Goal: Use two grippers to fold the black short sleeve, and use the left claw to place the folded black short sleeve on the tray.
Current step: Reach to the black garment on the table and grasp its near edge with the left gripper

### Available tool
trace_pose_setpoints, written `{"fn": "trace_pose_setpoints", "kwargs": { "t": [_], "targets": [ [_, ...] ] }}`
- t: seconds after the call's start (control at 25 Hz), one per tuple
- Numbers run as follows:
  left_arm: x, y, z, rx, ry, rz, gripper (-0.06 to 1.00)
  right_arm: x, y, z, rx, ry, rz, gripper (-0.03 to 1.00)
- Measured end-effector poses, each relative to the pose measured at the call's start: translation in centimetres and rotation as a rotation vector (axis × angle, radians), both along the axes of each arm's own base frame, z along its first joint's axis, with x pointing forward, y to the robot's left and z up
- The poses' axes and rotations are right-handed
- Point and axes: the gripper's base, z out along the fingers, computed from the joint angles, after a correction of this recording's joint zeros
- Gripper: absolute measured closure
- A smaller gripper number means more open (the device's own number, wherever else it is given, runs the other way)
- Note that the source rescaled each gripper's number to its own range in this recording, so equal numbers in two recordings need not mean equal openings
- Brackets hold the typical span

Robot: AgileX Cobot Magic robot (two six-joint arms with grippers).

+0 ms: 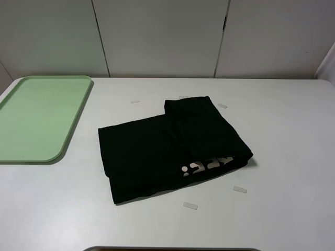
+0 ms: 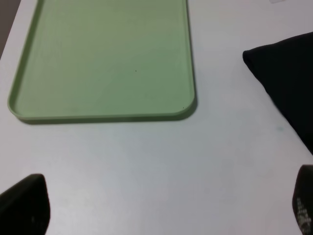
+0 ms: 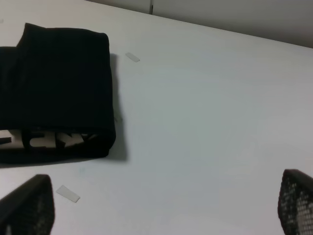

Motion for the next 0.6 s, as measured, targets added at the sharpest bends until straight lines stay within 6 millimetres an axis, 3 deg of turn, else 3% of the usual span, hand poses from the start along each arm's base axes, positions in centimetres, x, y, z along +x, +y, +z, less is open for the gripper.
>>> {"fn": "trace_pose_setpoints", "kwargs": {
  "t": [0.6],
  "targets": [
    [0.0, 0.05, 0.0, 0.0, 0.0, -0.038, -0.05, -0.02, 0.1, 0.0, 0.041, 0.007, -0.007, -0.03]
  ]
}}
